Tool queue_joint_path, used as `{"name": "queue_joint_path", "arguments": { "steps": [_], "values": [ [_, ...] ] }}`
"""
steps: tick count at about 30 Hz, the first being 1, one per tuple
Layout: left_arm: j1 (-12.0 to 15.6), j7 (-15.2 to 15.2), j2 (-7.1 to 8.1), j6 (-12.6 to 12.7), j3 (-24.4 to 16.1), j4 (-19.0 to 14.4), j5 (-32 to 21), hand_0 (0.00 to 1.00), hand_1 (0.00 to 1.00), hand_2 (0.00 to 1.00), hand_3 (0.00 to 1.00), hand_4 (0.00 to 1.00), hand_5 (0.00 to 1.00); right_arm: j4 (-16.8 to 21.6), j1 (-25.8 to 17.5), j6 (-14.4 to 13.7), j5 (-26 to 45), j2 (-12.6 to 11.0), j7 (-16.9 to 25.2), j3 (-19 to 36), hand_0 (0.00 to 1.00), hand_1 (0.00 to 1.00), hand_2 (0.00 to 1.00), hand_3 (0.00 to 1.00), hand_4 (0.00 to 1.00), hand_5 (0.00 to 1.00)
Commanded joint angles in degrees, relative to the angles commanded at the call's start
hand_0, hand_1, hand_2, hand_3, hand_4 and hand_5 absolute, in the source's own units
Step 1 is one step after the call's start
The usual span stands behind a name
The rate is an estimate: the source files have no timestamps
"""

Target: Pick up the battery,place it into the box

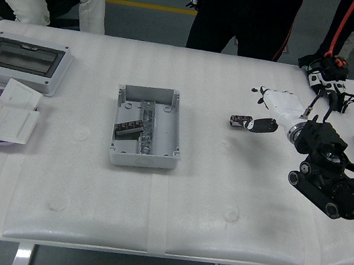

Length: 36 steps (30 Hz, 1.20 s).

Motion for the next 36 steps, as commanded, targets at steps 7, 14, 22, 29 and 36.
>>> {"name": "queue_joint_path", "arguments": {
  "steps": [7,14,22,29,36],
  "values": [
    [-0.1,0.0,0.09,0.0,-0.2,0.0,0.4,0.373,0.606,0.529,0.518,0.829,0.292,-3.5,3.2,0.5,2.3,2.4,0.1,-6.7,0.820,0.635,0.684,0.682,0.833,0.412],
    [-0.5,0.0,0.30,-0.1,-0.3,0.0,0.7,0.372,0.605,0.528,0.517,0.828,0.291,-6.5,4.9,0.7,4.9,4.8,0.5,-11.7,0.819,0.631,0.677,0.678,0.817,0.405],
    [-0.8,0.1,0.49,-0.2,-0.7,-0.1,1.5,0.371,0.605,0.529,0.516,0.828,0.291,-9.8,4.9,0.6,8.4,6.2,1.8,-14.6,0.815,0.626,0.672,0.674,0.805,0.396],
    [-1.2,-0.1,0.58,-0.1,-0.4,-0.1,1.2,0.371,0.605,0.528,0.515,0.829,0.292,-10.8,4.8,0.1,9.2,6.8,2.4,-15.4,0.813,0.621,0.663,0.671,0.800,0.396],
    [-1.1,0.0,0.56,-0.1,-0.4,-0.1,1.2,0.371,0.605,0.527,0.513,0.831,0.299,-11.0,4.6,0.6,7.7,6.8,2.7,-14.8,0.802,0.607,0.649,0.667,0.786,0.401]
  ]
}}
